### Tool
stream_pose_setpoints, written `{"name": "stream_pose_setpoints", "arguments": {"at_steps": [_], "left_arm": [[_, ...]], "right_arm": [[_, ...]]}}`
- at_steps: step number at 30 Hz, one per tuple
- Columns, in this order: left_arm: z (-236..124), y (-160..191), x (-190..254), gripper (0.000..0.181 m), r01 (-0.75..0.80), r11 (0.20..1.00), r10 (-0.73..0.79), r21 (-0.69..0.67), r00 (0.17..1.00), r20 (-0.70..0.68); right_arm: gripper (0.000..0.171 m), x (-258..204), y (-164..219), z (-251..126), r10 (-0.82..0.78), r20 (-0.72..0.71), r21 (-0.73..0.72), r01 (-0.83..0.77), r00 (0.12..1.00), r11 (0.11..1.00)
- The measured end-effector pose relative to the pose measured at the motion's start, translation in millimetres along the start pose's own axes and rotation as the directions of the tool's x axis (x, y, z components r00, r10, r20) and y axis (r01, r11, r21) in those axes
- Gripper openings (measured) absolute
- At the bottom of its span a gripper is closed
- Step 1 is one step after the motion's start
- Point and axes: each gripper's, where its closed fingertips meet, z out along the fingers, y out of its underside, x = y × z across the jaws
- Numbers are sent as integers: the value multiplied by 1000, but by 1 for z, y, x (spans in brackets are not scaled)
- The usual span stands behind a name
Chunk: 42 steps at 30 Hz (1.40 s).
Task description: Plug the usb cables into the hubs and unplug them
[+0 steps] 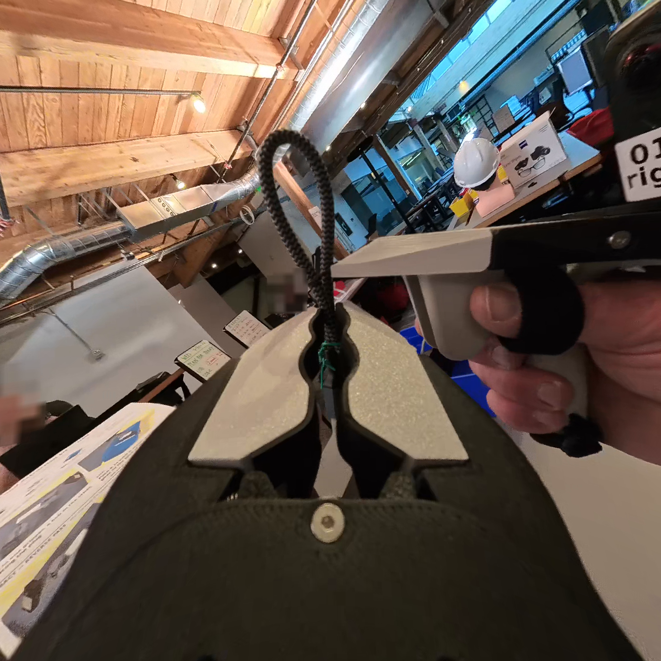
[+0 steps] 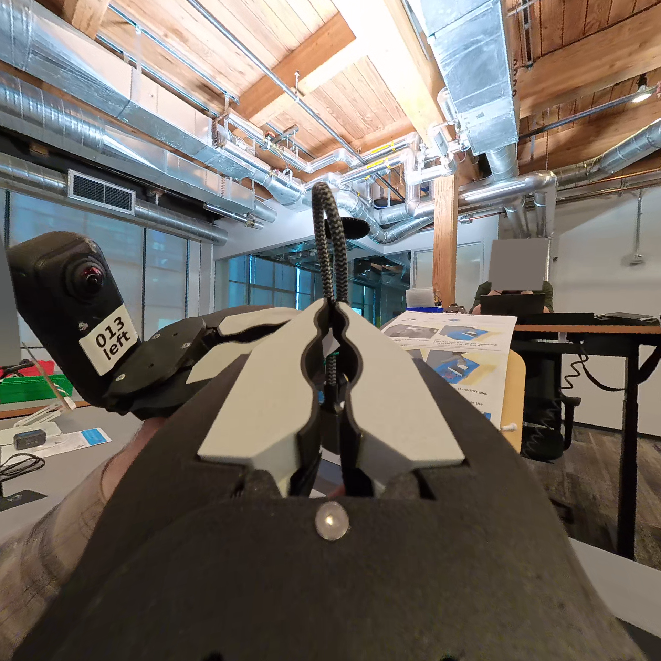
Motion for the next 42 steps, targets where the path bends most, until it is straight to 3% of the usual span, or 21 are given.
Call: {"name": "stream_pose_setpoints", "arguments": {"at_steps": [7,14,18,21,25,28,31,34,36,39,42], "left_arm": [[-1,-5,5,7,63,998,-63,14,997,-51],[-3,-10,13,7,223,974,-214,38,963,-165],[-2,-10,18,7,408,913,-385,22,877,-287],[2,-4,22,7,426,905,-407,-4,861,-305],[9,15,30,8,293,954,-298,-59,917,-267],[12,19,31,8,327,944,-326,-48,896,-301],[8,15,33,14,304,953,-286,-5,891,-352],[0,12,36,28,296,955,-270,-9,858,-437],[-11,3,40,28,327,945,-262,32,809,-526],[-13,3,32,27,318,945,-237,77,827,-510],[-21,-1,23,37,220,962,-123,161,876,-467]], "right_arm": [[0,-5,-9,0,-48,6,16,48,999,999],[0,-8,-10,-1,-346,-26,-43,345,938,938],[0,-2,-7,-1,-541,-63,-133,530,839,837],[0,6,-3,-3,-508,-74,-154,493,858,856],[0,17,12,-10,-309,-48,-166,297,950,940],[0,18,14,-16,-197,-6,-150,194,980,970],[0,10,16,-19,-161,68,-160,170,985,972],[0,3,15,-22,-66,158,-180,94,985,979],[0,2,16,-25,-4,198,-196,44,980,980],[0,-8,24,-31,85,289,-250,-10,953,968],[0,-14,30,-35,159,324,-289,-62,933,955]]}}
